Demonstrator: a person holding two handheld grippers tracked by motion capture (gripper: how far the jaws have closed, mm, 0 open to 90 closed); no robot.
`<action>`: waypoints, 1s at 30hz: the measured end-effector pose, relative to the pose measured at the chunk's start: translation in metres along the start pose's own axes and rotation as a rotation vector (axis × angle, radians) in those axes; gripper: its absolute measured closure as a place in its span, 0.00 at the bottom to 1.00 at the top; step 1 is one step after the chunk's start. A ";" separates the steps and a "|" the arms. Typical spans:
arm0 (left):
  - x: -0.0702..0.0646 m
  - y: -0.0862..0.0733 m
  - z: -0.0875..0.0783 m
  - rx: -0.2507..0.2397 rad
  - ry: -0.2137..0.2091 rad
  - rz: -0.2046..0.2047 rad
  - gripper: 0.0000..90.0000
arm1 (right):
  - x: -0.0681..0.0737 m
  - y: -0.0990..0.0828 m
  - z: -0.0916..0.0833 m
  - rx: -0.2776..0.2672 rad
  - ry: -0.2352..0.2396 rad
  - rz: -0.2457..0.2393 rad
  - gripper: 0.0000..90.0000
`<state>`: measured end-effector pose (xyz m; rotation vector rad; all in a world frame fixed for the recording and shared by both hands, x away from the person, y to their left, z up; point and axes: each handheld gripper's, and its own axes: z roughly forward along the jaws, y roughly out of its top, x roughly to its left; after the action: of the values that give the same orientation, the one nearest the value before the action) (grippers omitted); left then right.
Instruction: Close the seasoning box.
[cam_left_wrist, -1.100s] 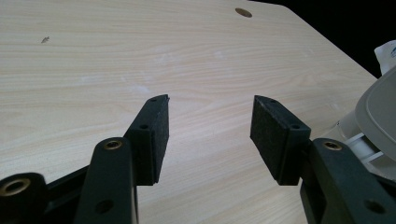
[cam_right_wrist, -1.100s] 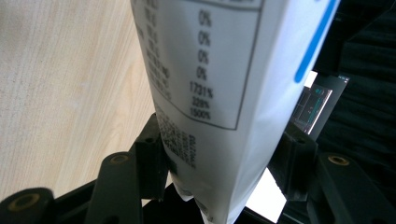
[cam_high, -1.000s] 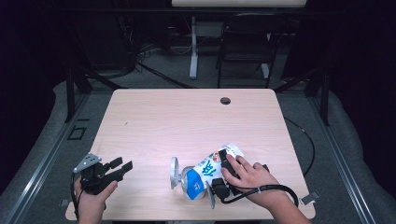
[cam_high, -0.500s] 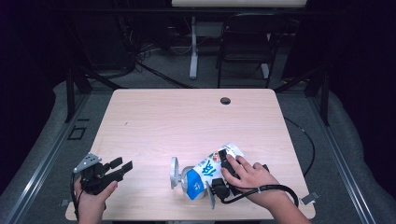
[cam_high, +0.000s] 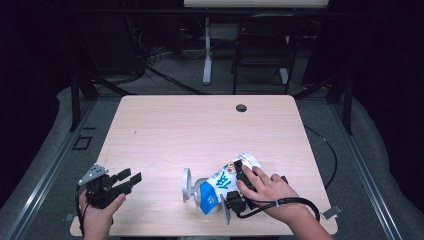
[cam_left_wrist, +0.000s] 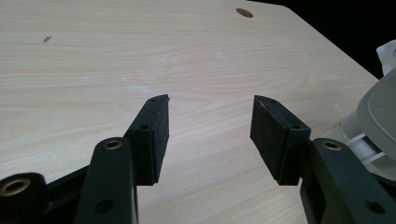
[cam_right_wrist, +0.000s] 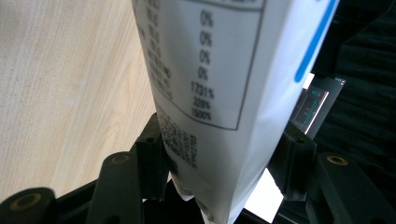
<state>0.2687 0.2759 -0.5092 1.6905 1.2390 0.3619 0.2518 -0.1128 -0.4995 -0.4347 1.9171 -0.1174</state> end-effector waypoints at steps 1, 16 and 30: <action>0.000 0.000 0.000 -0.002 0.000 0.001 0.53 | 0.000 0.000 0.000 0.000 0.000 -0.001 0.52; 0.000 0.000 0.000 -0.002 0.001 -0.001 0.53 | -0.001 0.000 0.000 -0.006 0.002 -0.003 0.52; 0.002 -0.001 0.000 -0.002 0.004 -0.006 0.53 | -0.001 0.000 0.000 -0.002 0.000 -0.010 0.52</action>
<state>0.2692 0.2776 -0.5104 1.6848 1.2458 0.3628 0.2522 -0.1125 -0.4988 -0.4454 1.9157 -0.1226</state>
